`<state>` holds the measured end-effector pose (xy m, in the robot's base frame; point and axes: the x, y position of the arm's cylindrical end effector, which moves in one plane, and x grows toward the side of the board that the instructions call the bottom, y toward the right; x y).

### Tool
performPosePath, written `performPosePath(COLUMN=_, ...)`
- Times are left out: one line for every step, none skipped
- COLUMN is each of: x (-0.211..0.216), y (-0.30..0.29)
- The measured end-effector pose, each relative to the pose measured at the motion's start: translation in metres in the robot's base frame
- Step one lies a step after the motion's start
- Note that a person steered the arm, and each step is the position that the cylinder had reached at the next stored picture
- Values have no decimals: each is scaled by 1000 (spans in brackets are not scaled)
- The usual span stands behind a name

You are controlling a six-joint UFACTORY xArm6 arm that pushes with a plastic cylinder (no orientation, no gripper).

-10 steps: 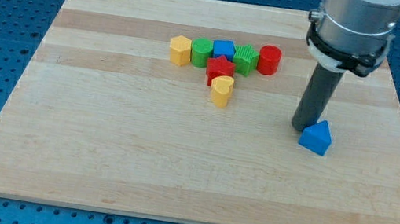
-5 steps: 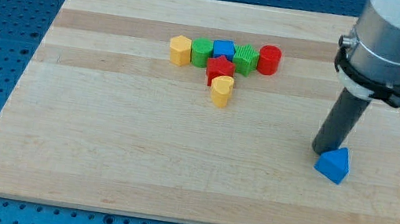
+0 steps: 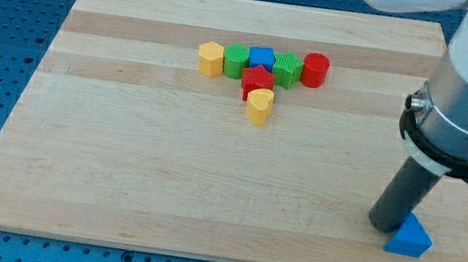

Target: Place the triangle at the bottom right of the board

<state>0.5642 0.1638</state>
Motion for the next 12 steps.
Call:
performPosePath(x=2, y=-5)
performPosePath(x=9, y=-11)
performPosePath(x=18, y=-11)
performPosePath(x=29, y=-11)
performPosePath(x=31, y=-9)
performPosePath(x=31, y=6)
performPosePath(x=31, y=22)
performPosePath(x=31, y=33)
performPosePath(x=30, y=36)
performPosePath(x=21, y=18)
performPosePath(x=7, y=-16)
performPosePath(x=-18, y=-53)
